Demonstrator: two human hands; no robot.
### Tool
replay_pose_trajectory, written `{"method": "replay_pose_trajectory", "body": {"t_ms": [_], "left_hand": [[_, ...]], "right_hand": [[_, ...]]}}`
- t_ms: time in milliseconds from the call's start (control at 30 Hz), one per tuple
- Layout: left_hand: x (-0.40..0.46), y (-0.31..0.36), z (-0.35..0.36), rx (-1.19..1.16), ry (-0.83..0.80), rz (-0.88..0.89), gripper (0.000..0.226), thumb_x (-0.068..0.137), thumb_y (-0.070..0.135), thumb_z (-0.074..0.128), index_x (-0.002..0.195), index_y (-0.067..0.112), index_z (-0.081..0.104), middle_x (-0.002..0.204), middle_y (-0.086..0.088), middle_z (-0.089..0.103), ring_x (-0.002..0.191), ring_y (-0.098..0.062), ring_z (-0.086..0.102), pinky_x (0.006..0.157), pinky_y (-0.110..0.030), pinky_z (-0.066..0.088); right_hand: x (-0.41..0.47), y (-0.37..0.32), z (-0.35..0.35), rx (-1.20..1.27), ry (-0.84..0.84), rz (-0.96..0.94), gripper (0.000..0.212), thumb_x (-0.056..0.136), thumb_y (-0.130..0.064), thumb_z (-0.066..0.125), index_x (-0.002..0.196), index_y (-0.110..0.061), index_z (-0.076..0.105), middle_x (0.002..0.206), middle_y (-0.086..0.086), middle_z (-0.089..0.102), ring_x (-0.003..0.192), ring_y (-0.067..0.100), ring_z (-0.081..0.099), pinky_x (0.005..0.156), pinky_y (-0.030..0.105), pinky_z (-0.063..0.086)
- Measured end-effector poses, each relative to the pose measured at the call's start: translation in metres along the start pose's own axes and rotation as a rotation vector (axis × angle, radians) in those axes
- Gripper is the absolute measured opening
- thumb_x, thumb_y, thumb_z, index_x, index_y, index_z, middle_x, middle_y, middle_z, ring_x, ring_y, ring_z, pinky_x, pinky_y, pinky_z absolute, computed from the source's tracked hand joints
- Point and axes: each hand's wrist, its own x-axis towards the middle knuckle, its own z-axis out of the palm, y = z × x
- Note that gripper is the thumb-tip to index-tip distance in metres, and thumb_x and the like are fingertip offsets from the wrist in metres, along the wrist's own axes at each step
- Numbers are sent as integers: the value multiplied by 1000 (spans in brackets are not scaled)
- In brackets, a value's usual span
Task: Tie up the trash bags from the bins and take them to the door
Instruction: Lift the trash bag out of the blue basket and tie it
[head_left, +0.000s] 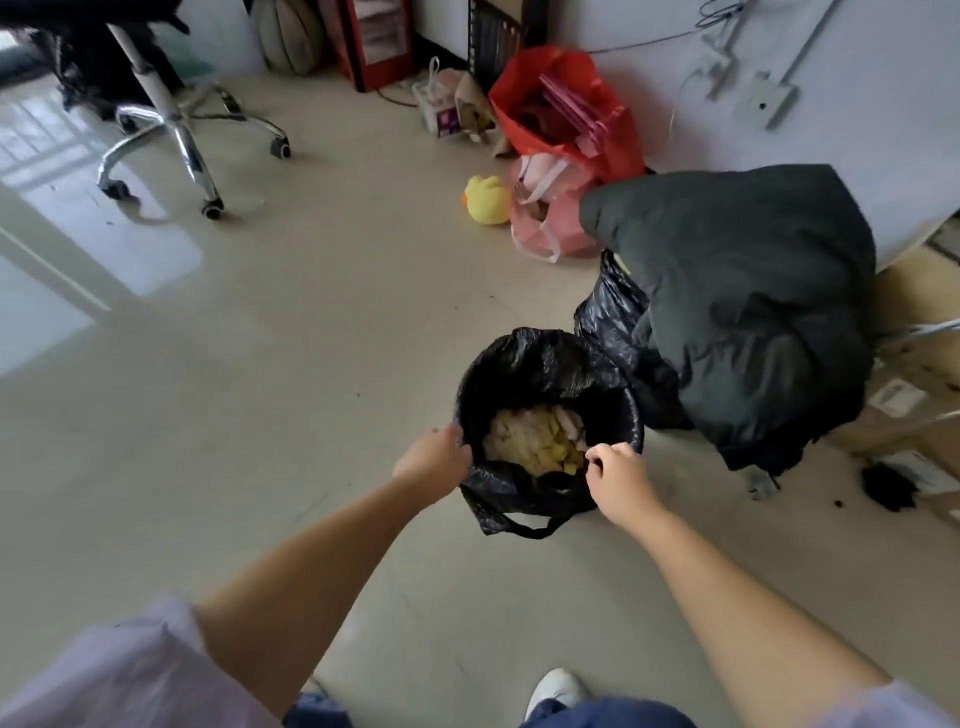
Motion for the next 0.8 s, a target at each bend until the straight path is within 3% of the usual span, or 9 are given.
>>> {"method": "replay_pose_trajectory", "body": {"t_ms": [67,167,267,333,433,500,633,733,800], "left_hand": [[43,-12,21,-11,83,32,47,97,33,39,140,15,35,133,-13,46,116,-32,53,91,-40,47],[103,-26,45,-49,150,67,55,96,36,42,143,12,27,135,-14,43,118,-33,51,93,-43,47],[154,-37,57,-238,89,90,44,95,31,44,133,10,38,122,-14,57,102,-31,60,79,-38,53],[176,-42,58,-354,64,124,34,94,27,41,123,8,44,113,-14,60,89,-28,63,67,-37,58],[190,-55,53,-460,120,160,29,95,25,38,118,9,45,108,-10,58,81,-22,59,49,-28,50],[192,-74,40,-499,170,135,25,95,26,39,116,14,44,101,-7,56,79,-21,58,51,-27,48],[194,-123,7,-579,302,23,20,95,29,42,100,11,51,86,-7,56,81,-25,55,68,-31,44],[196,-149,-17,-752,370,-28,28,92,35,50,82,9,56,76,-10,51,71,-22,49,67,-31,37],[197,-162,-31,-926,365,-54,29,84,37,58,77,9,57,76,-11,50,69,-21,46,67,-33,37]], "right_hand": [[31,16,27,-50,161,56,35,94,-17,46,128,-16,51,143,9,37,132,28,34,103,43,39],[72,33,61,-61,351,191,47,92,-16,48,137,-17,38,154,13,19,141,33,22,106,47,33],[111,43,72,51,459,306,53,90,-13,49,141,-14,34,150,21,23,125,42,40,96,45,39],[132,45,63,78,493,284,51,92,-10,44,141,-18,31,143,20,31,110,44,50,86,44,43],[152,34,57,92,549,236,55,94,-7,39,144,-20,22,140,19,34,99,42,56,74,41,43],[155,11,67,153,517,245,59,93,-4,38,146,-19,20,141,18,34,96,38,56,74,41,46],[164,-32,84,317,353,160,53,93,-4,38,144,-9,24,139,17,43,114,33,51,81,34,41],[173,-51,84,436,245,184,49,96,-23,43,139,-4,32,138,17,46,117,32,48,85,34,37],[177,-53,89,629,109,230,63,94,-50,39,139,-6,36,131,11,48,122,32,48,94,38,40]]}}
